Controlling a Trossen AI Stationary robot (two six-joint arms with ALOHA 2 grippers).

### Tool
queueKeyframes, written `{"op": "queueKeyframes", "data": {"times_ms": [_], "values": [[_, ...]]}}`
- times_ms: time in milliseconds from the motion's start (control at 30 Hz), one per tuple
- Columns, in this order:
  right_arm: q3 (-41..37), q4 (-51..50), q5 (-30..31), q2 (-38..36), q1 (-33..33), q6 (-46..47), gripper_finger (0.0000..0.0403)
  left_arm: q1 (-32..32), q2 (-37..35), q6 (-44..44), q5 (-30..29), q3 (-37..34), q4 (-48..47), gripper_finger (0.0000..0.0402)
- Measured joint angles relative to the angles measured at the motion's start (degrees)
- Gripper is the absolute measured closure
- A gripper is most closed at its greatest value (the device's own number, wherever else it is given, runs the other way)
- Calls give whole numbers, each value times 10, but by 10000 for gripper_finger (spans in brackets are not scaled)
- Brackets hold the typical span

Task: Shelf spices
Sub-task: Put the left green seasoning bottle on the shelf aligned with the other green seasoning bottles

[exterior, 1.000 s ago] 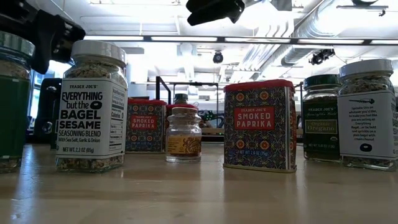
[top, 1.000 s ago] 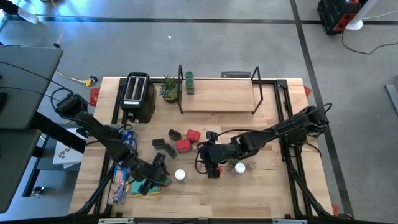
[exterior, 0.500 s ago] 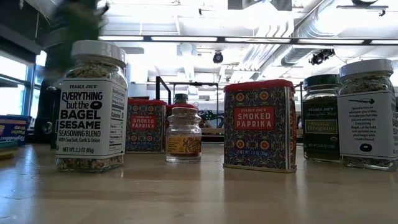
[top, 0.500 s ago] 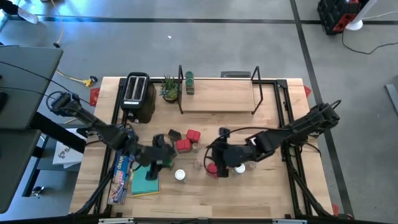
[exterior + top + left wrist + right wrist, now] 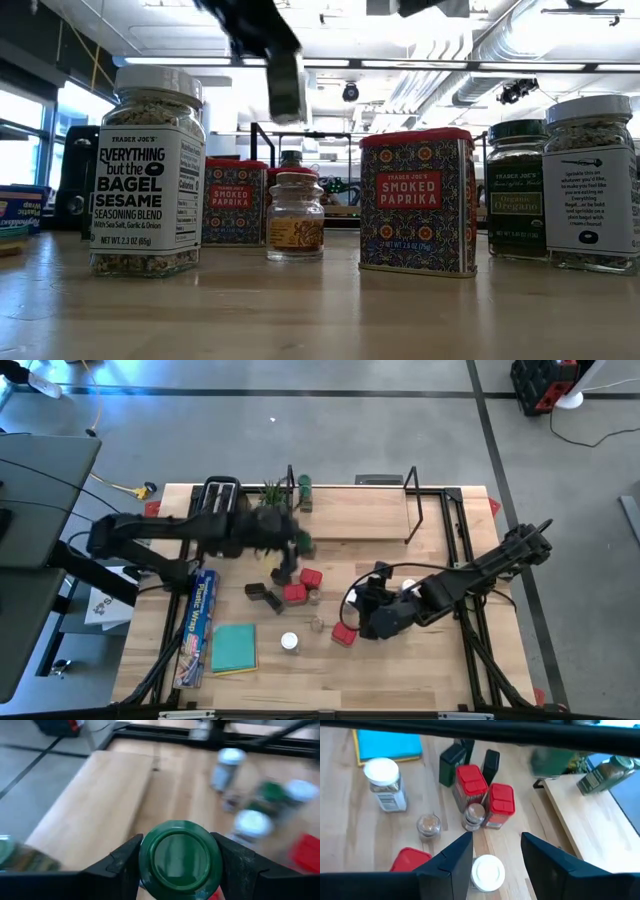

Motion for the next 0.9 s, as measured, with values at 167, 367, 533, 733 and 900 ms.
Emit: {"op": "queueKeyframes", "data": {"times_ms": [167, 367, 533, 733, 900], "values": [[-12, -3, 0, 0, 0, 14, 240, 100, 56, 13, 56, 0, 31, 206], [-12, -2, 0, 0, 0, 15, 240, 148, 113, 35, 67, 0, 52, 206], [-12, 0, 0, 0, 0, 15, 240, 163, 133, 36, 46, 0, 62, 188], [-12, 1, 0, 0, 0, 15, 240, 177, 143, 38, 36, 0, 80, 176], [-12, 5, 0, 0, 0, 15, 240, 184, 147, 38, 34, 1, 81, 177]]}}
